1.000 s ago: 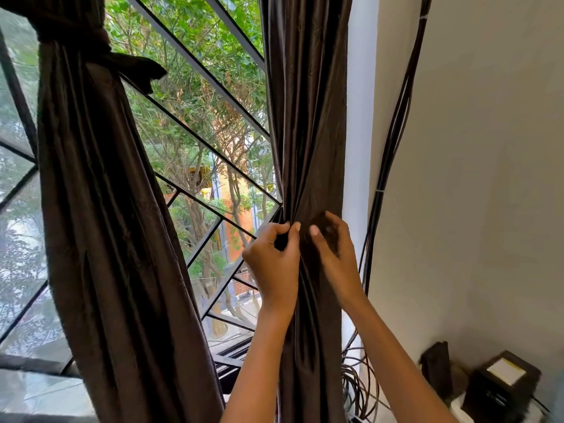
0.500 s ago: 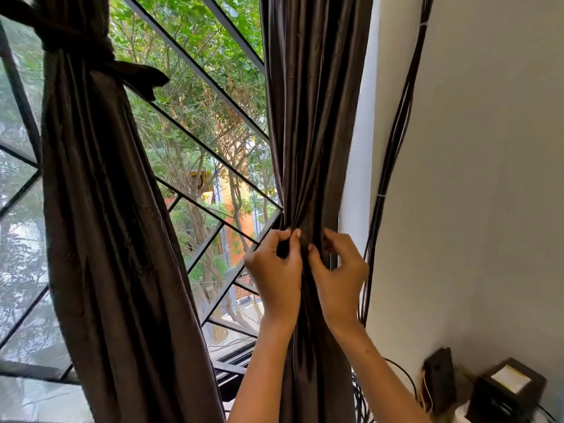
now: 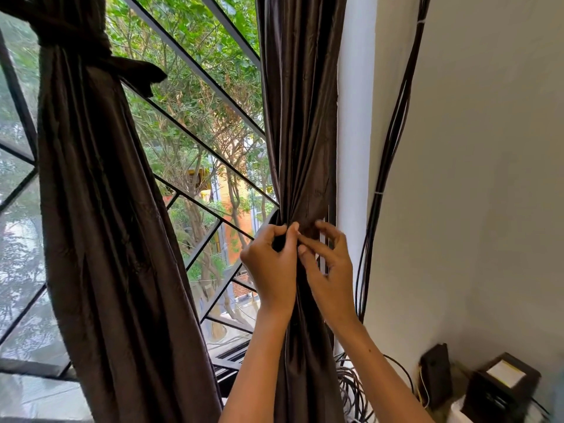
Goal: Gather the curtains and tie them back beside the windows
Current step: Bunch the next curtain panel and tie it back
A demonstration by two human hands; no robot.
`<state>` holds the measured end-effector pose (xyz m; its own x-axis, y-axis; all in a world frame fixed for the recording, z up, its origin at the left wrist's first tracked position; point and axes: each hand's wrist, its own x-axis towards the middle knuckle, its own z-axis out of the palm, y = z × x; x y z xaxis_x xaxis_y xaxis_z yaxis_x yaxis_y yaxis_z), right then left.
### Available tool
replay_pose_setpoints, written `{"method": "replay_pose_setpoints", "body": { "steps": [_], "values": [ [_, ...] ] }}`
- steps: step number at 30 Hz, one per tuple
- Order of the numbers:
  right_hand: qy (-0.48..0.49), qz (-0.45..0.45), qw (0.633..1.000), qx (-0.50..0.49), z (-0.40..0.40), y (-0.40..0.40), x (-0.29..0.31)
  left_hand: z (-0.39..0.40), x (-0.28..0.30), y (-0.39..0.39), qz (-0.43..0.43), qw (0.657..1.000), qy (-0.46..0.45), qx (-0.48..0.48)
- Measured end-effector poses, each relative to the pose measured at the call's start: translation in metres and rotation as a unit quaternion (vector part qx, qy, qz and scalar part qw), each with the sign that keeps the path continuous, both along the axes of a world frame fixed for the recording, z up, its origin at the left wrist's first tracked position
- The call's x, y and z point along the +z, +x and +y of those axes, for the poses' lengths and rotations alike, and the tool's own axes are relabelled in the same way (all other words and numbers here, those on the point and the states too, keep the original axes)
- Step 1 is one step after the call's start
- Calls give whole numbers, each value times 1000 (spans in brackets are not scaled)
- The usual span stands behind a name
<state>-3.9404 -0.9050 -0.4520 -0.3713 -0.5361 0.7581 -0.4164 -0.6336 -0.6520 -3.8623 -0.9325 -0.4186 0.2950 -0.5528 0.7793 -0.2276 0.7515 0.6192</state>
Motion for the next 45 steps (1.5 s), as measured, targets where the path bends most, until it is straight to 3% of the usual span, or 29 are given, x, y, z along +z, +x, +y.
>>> {"method": "replay_pose_setpoints", "body": {
  "steps": [7, 12, 18, 26, 29, 35, 41, 45],
  "values": [
    [-24, -95, 995, -35, -6, -7, 15, -3, -4, 0, -13, 1000, 2, 13],
    [-81, 39, 986, -143, -5, -2, 2, 3, -4, 1, -21, 999, -18, 20],
    [-64, 41, 995, -63, -4, 2, 4, 11, -9, -2, -62, 998, -33, 7],
    [-34, 40, 998, 15, -2, -2, 8, 13, -9, -9, -111, 992, -33, 57],
    [-27, 57, 998, 19, 1, -5, 9, 13, -7, -9, -115, 992, -17, 47],
    [-12, 32, 999, 36, 5, -7, 7, 17, -5, -10, -143, 986, -89, 6],
    [1, 35, 999, 28, 4, -7, 4, 14, -6, -10, -178, 980, -81, 30],
    [14, 17, 999, 47, 6, -5, 6, 9, -8, -7, -144, 987, -74, 18]
  ]
}}
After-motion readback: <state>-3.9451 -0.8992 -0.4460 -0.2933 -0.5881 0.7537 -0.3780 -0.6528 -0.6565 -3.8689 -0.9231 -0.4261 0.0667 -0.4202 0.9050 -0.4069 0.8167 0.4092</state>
